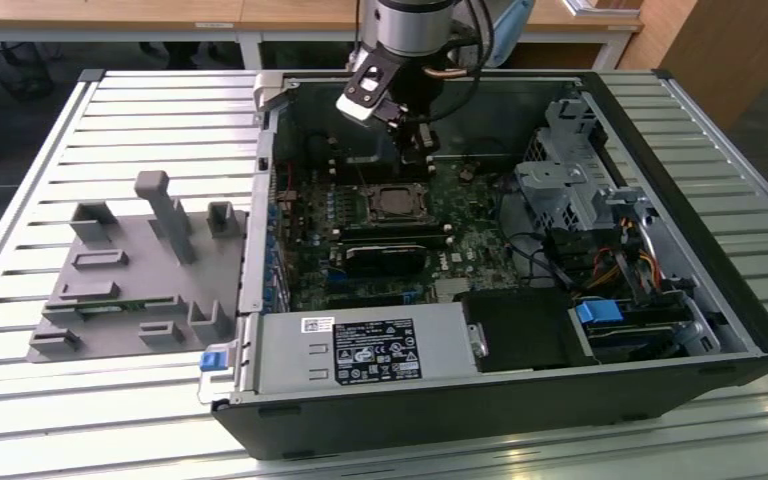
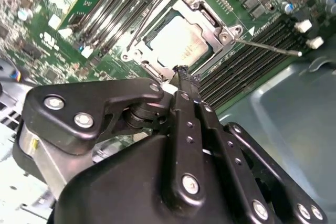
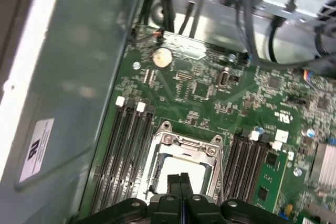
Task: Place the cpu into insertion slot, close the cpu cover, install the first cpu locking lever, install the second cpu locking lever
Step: 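Install the first cpu locking lever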
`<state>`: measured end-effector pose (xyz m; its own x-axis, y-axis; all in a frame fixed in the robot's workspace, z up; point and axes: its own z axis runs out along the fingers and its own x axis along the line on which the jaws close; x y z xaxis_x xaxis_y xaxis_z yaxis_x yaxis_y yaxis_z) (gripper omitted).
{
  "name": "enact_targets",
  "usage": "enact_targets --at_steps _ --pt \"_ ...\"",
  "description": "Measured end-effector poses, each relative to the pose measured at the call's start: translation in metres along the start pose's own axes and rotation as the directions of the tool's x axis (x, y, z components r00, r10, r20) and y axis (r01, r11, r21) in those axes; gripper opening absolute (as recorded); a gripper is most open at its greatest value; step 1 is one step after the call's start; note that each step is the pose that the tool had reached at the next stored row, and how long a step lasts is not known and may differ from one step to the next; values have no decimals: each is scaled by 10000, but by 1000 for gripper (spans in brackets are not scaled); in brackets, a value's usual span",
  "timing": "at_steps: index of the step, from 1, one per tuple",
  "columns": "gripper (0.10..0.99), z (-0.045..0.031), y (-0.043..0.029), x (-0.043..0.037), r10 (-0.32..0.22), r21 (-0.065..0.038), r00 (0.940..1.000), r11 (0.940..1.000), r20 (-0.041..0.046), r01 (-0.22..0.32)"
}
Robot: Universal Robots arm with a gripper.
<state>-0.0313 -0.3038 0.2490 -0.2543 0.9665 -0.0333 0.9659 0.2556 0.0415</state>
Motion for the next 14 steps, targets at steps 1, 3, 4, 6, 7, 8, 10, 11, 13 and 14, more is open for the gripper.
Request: enact_targets --at_steps 1,3,4,6,7,8,10,11,13,14 --pt "106 0 0 0 -181 -6 9998 9998 -7 181" --pt "106 0 0 0 -556 -16 9985 9985 -13 556" --pt "106 0 0 0 -732 -19 9973 9973 -9 732" --pt "106 0 -1 0 -1044 -18 9945 9945 13 1044" --pt "106 1 -2 0 -1163 -9 9932 9932 21 1163" --pt "106 0 -3 0 -1238 3 9923 9923 23 1238" --pt "106 1 -3 1 -1303 39 9915 9915 7 1303" --pt "106 2 -3 2 -1321 61 9912 9912 -2 1321" --pt "106 4 -3 1 -1375 102 9905 9904 -24 1375" --pt "106 6 -3 2 -1443 122 9895 9895 -34 1443"
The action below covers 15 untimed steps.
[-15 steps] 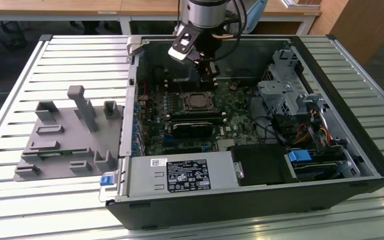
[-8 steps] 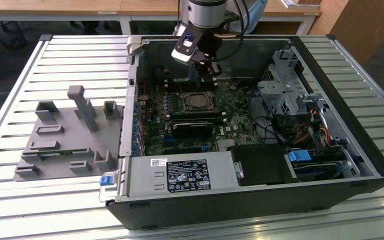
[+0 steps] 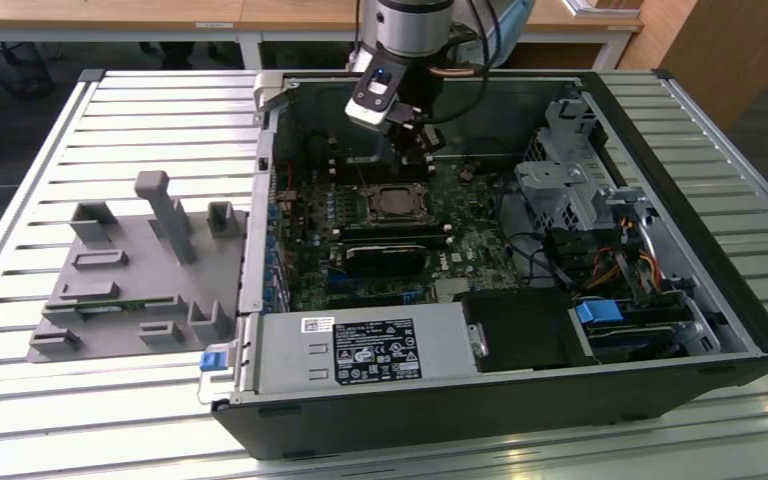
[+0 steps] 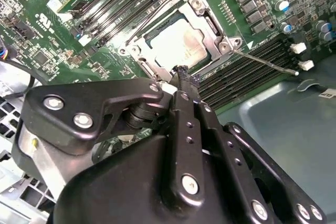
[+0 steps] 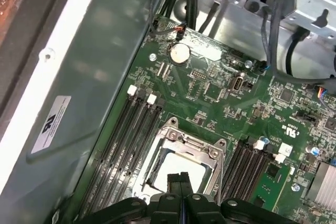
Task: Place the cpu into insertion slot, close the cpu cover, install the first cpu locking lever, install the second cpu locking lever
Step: 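Install the first cpu locking lever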
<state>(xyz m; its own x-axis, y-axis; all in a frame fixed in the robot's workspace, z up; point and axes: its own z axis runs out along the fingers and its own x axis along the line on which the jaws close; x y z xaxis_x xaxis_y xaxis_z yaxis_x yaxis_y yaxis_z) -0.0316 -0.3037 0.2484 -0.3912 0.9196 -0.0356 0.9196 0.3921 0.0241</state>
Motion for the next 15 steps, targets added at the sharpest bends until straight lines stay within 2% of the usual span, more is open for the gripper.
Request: enact_targets --at_steps 4,8,12,15 --pt "106 6 0 0 -665 -3 9978 9978 -22 665" --pt "106 10 0 1 -1379 -33 9904 9904 -38 1379" --pt "106 13 0 1 -2103 -61 9776 9776 -51 2102" --pt "106 15 0 1 -2626 -82 9649 9649 -58 2626"
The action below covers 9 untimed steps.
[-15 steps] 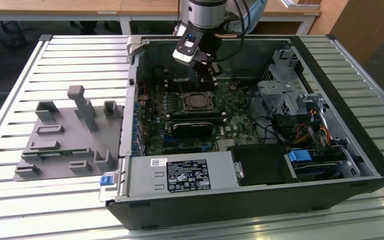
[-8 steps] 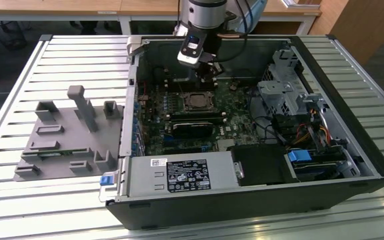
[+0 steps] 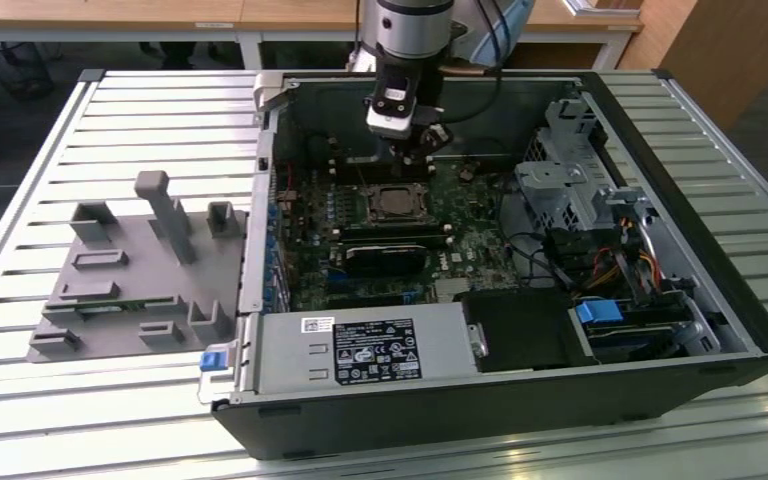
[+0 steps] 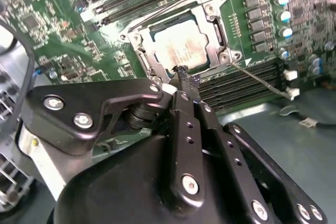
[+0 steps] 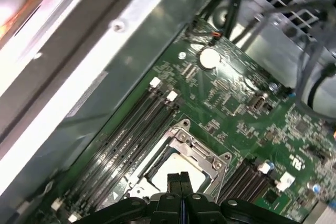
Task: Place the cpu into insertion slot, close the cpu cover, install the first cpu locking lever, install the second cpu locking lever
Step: 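Install the first cpu locking lever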
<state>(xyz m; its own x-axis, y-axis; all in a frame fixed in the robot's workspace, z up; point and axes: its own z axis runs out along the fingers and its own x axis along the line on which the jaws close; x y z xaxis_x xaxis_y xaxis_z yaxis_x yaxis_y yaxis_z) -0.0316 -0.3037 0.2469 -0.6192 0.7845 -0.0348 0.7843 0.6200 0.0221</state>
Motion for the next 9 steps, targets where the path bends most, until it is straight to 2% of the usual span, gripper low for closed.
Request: enact_targets --at_steps 5,9 --pt "106 2 0 0 -903 -32 9959 9959 -18 903" --pt "106 3 0 0 -1632 -59 9866 9866 -32 1631"
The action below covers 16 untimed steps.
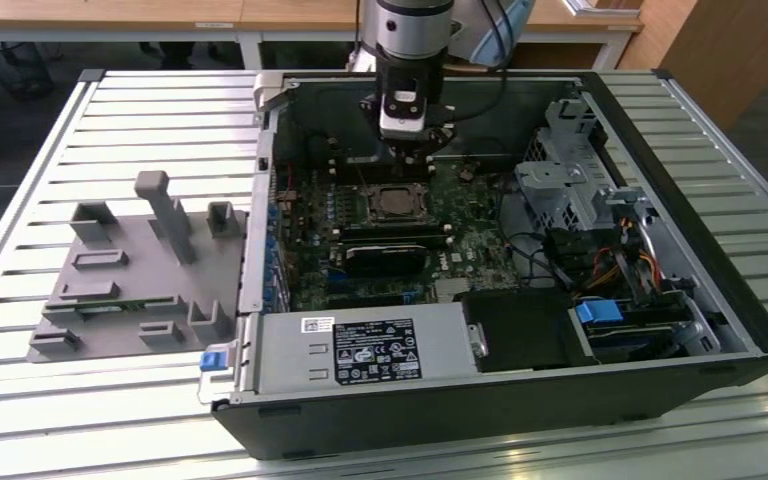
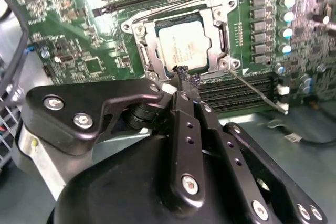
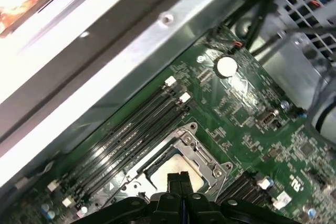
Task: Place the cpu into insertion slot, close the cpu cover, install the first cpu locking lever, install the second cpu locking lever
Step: 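Install the first cpu locking lever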
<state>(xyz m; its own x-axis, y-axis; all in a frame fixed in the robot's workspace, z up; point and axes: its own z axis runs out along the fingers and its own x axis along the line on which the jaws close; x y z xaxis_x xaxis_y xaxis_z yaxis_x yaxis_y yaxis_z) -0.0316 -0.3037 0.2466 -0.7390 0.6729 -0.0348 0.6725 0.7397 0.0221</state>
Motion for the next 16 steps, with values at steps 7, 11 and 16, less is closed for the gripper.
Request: enact_targets --at_steps 7,11,16 --pt "106 1 0 0 -1271 -47 9919 9919 -25 1271" --pt "106 2 0 0 -1987 -74 9801 9800 -37 1986" --pt "106 3 0 0 -2873 -110 9578 9578 -49 2873"
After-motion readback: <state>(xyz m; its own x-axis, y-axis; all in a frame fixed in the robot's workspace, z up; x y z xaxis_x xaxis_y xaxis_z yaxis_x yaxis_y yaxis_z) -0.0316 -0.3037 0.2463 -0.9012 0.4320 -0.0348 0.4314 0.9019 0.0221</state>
